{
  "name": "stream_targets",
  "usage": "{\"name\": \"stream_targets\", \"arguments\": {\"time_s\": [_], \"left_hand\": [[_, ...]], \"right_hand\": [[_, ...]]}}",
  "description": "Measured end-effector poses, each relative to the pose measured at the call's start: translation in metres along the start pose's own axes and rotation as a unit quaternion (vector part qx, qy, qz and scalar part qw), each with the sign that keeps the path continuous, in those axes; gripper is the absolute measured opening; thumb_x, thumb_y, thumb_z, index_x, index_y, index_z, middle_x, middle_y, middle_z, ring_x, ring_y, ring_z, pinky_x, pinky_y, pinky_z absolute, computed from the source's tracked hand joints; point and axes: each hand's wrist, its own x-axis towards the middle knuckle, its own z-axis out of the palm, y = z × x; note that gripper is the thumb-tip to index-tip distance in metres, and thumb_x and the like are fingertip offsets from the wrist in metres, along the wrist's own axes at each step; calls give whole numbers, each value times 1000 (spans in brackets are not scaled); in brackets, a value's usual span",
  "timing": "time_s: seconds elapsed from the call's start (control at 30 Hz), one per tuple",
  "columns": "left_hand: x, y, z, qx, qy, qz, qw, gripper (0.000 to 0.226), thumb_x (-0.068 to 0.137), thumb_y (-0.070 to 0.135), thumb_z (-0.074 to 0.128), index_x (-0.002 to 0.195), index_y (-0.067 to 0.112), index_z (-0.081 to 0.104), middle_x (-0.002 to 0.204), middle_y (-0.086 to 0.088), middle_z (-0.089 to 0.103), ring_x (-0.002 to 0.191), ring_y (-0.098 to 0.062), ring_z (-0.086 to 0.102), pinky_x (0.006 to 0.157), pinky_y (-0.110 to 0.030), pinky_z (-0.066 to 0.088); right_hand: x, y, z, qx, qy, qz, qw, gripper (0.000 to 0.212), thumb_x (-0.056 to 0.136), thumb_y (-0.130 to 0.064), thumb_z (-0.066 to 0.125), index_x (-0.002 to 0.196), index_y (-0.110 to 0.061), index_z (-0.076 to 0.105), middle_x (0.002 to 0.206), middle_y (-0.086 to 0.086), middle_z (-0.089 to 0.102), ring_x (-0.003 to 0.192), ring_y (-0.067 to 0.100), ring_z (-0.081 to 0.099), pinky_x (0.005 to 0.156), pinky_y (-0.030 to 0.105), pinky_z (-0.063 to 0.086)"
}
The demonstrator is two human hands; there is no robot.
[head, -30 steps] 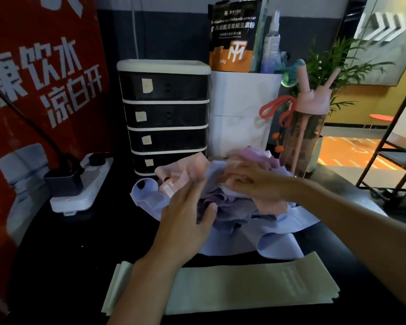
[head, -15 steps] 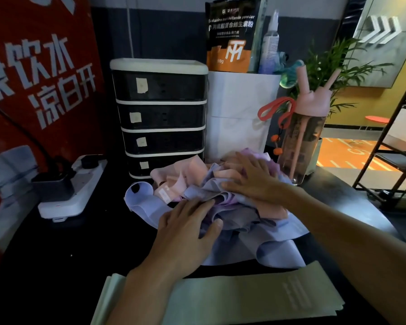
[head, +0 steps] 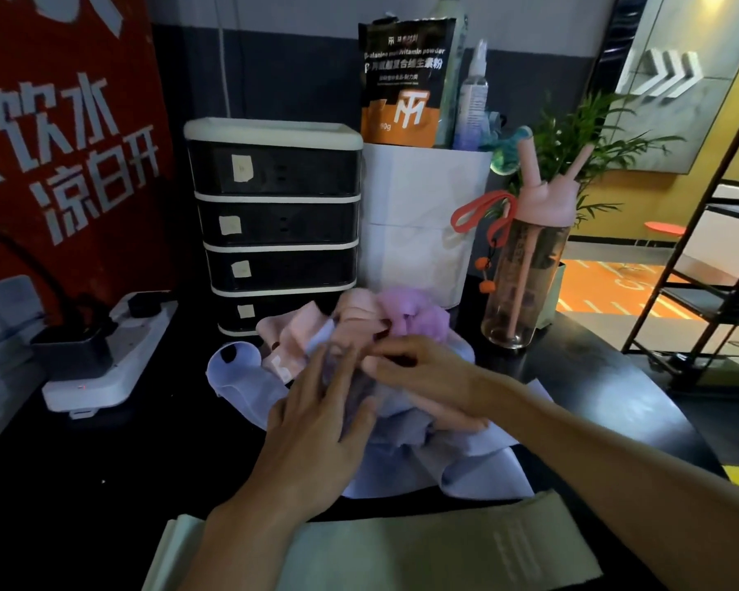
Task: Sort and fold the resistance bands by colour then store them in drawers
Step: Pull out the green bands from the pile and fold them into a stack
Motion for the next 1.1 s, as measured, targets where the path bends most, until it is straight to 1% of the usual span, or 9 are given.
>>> {"name": "stream_targets", "arguments": {"time_s": [0.17, 0.27, 0.33, 0.4, 0.53, 0.67, 0.8, 0.9, 1.1], "left_hand": [[3, -12, 6, 35, 2, 16, 999, 68, 88, 68, 2, 149, 46, 23, 147, 13, 42, 133, -18, 41, 98, -44, 43], [1, -8, 5, 76, -76, 8, 994, 50, 104, 51, 4, 133, 34, 40, 129, 4, 60, 113, -28, 60, 76, -46, 56], [1, -9, 4, 114, -36, 31, 992, 61, 101, 58, -1, 134, 35, 45, 129, 5, 58, 117, -23, 57, 81, -45, 55], [0, -11, 8, 116, -2, 41, 992, 83, 88, 72, -15, 142, 42, 41, 142, 11, 46, 133, -17, 43, 101, -42, 45], [-2, -5, 5, 63, -6, -6, 998, 80, 85, 75, -6, 149, 42, 30, 157, 14, 28, 145, -15, 26, 114, -36, 26], [2, -12, 8, 104, -36, 7, 994, 85, 80, 61, -37, 140, 34, 18, 163, 8, 17, 148, -26, 14, 107, -43, 34], [-1, -2, 2, 90, -25, 5, 996, 83, 81, 59, -14, 151, 38, 25, 149, 6, 27, 142, -21, 22, 106, -40, 34], [-3, 3, -3, 43, -12, -11, 999, 62, 90, 59, 4, 151, 52, 17, 146, 8, 27, 136, -18, 31, 102, -38, 36], [-3, -4, -6, 114, 24, -118, 986, 41, 98, 51, 39, 125, 21, 46, 131, 2, 49, 124, -22, 46, 96, -36, 40]], "right_hand": [[-9, -10, 1, 110, 52, -46, 992, 24, 101, -35, 51, 125, -32, 57, 118, -9, 67, 113, 0, 60, 102, 23, 46], [-16, -8, -7, -3, 30, -46, 998, 39, 95, -43, 56, 133, -41, 47, 124, -16, 57, 112, -8, 51, 98, 14, 37], [-14, 3, -8, -235, 16, -24, 972, 72, 75, -74, 43, 140, -44, 41, 139, -17, 42, 130, 6, 32, 109, 36, 25], [-7, 15, -9, -353, 10, -15, 935, 80, 62, -84, 29, 134, -52, 42, 141, -17, 38, 134, 16, 25, 112, 55, 19], [2, 23, -32, -274, 106, 13, 956, 37, 82, -63, 54, 115, -46, 57, 116, -9, 52, 118, 23, 46, 96, 47, 35], [1, 24, -53, -306, 198, 88, 927, 47, 84, -65, 50, 124, -41, 57, 130, -3, 44, 127, 27, 36, 107, 51, 28], [9, 3, -50, -341, 221, 3, 914, 62, 90, -65, 43, 146, -37, 36, 154, -10, 34, 145, 19, 20, 115, 57, 14], [23, -15, -26, -306, 127, -62, 942, 72, 83, -71, 39, 148, -42, 29, 157, -13, 29, 147, 17, 19, 117, 53, 14], [51, -4, 7, -313, -1, -63, 948, 83, 80, -72, 57, 150, -51, 16, 155, -13, 31, 141, 25, 23, 113, 50, 18]]}}
